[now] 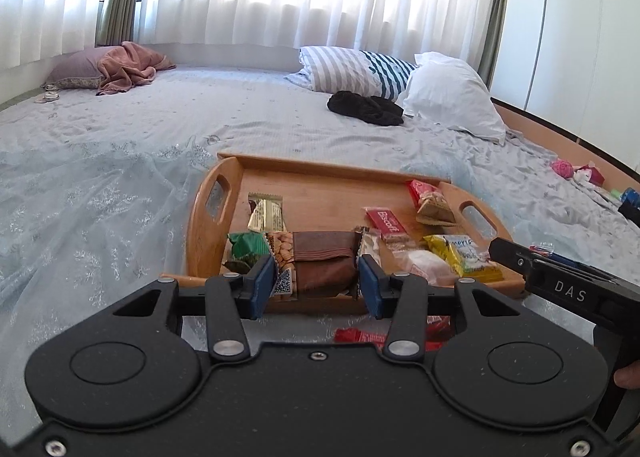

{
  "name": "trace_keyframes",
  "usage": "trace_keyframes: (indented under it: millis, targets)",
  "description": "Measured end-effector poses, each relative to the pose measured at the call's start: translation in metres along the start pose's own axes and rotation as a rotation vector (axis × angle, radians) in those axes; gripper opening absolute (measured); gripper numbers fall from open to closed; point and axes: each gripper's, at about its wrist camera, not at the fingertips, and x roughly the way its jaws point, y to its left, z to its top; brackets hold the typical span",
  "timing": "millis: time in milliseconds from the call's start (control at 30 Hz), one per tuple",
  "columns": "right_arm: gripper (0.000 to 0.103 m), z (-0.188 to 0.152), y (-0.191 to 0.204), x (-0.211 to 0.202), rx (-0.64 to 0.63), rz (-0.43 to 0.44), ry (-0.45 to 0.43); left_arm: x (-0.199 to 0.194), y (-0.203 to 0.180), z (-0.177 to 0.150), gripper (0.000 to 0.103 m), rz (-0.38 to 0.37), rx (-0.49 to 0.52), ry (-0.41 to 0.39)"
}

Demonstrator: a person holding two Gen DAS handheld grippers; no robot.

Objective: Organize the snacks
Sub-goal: 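Carry the chocolate bar and red pack over the tray with both grippers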

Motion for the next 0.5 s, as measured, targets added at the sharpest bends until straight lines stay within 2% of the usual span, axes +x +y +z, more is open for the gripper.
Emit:
trace_keyframes:
  millis: [267, 500]
  targets:
    - [0.068, 0.043, 0.002, 0.038, 0.030, 0.102, 0.040, 0.033, 0.016, 0.045, 0.043, -0.051, -0.041, 0.010]
    - [0.068, 0.082, 0.004, 0.095, 0.043, 0.149, 0.135, 0.077, 0.029, 0.092, 0.044, -0.061, -0.066, 0.043]
